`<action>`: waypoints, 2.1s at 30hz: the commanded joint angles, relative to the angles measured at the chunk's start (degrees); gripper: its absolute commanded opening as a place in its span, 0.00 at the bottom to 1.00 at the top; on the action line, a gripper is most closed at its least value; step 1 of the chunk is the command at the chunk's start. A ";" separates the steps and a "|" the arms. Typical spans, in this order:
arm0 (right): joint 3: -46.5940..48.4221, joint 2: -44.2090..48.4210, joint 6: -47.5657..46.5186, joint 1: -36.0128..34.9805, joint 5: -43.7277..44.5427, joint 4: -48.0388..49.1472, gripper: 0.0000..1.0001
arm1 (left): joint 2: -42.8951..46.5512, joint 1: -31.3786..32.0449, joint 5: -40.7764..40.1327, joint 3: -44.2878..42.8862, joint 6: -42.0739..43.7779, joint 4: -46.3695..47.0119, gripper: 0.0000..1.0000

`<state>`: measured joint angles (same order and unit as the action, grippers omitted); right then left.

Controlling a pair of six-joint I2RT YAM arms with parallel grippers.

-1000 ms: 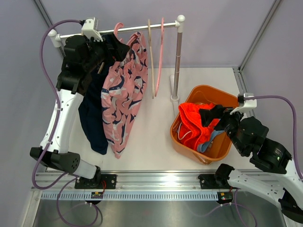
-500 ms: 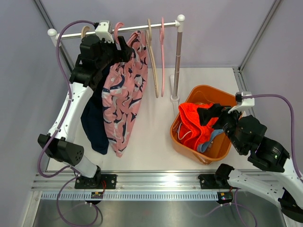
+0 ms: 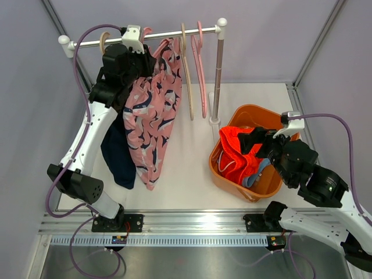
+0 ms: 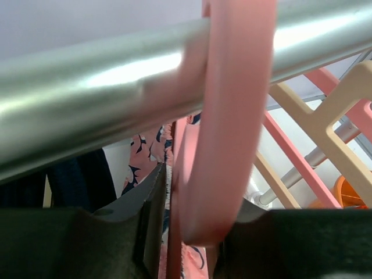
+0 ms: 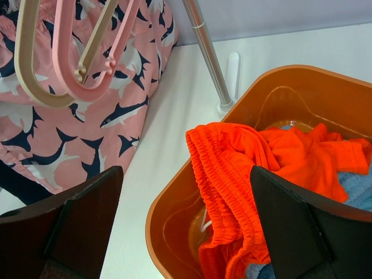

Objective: Remove the shorts from the hanger

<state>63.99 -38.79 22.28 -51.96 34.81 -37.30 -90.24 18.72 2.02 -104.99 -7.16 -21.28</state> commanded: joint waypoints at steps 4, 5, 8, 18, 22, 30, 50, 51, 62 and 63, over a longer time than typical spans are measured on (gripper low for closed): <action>-0.44 -0.94 -1.10 0.37 -0.53 2.41 1.00 | -0.11 0.44 -1.76 -1.09 1.71 2.65 0.18; -0.44 -0.94 -1.19 0.29 -0.53 2.49 0.99 | -0.03 0.53 -1.76 -1.27 1.97 2.64 0.17; -0.35 -1.12 -1.10 0.37 -0.53 2.49 1.00 | 0.15 0.79 -1.06 -2.06 2.15 2.47 0.00; -0.97 -0.59 -1.37 0.37 -0.35 2.85 0.99 | 2.61 2.90 -1.76 -7.07 4.87 -0.43 0.00; -1.14 -0.68 -1.54 0.37 -0.44 3.02 0.99 | 4.10 3.51 -5.36 -6.98 5.40 -2.88 0.00; -1.50 -1.03 -1.28 0.29 -1.05 3.72 0.99 | 6.21 6.41 -7.90 -8.04 5.05 -13.87 0.00; 0.44 -8.41 -2.16 0.29 -6.86 5.92 0.99 | 26.25 20.92 -10.91 21.48 -0.05 -26.00 0.00; 0.70 -8.59 -2.24 0.37 -6.94 6.01 0.99 | 26.34 21.53 -9.77 22.80 0.04 -26.88 0.00; 0.88 -9.73 -2.68 0.37 -8.52 6.36 0.99 | 34.32 30.32 2.46 27.29 1.97 -26.98 0.00; 0.96 -9.73 -2.68 0.37 -8.96 6.36 1.00 | 35.03 31.02 2.98 27.38 2.15 -26.10 0.00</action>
<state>62.67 -48.36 20.53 -51.96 27.59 -33.63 -59.83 48.27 0.32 -77.12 -5.87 -51.72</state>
